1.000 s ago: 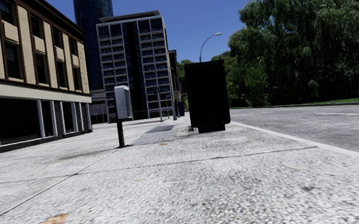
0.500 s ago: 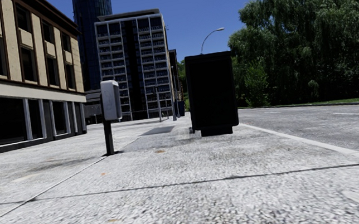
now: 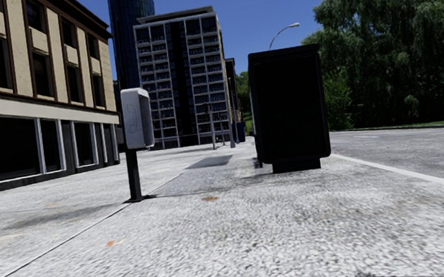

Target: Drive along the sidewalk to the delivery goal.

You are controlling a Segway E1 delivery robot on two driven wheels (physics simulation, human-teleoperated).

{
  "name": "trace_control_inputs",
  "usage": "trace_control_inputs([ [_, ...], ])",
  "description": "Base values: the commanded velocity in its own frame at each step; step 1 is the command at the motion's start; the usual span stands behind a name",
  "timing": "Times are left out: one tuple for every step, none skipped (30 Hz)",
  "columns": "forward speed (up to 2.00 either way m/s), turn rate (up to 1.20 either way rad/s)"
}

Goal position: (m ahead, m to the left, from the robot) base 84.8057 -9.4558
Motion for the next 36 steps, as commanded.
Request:
trace_control_inputs([
  [2.0,0.0],
  [2.0,0.0],
  [2.0,0.0],
  [2.0,0.0],
  [2.0,0.0],
  [2.0,0.0],
  [2.0,0.0],
  [2.0,0.0],
  [2.0,0.0],
  [2.0,0.0],
  [2.0,0.0],
  [2.0,0.0],
  [2.0,0.0],
  [2.0,0.1],
  [2.0,0.59],
  [2.0,0.69],
  [2.0,0.69],
  [2.0,0.73],
  [2.0,0.32],
  [2.0,0.07],
  [2.0,0.0],
  [2.0,0.0],
  [2.0,0.0],
  [2.0,0.0],
  [2.0,0.0],
  [2.0,0.0],
  [2.0,0.0],
  [2.0,0.0],
  [2.0,0.0],
  [2.0,0.0],
  [2.0,0.0],
  [2.0,0.0],
  [2.0,0.0],
  [2.0,0.0],
  [2.0,0.0],
  [2.0,0.0],
])
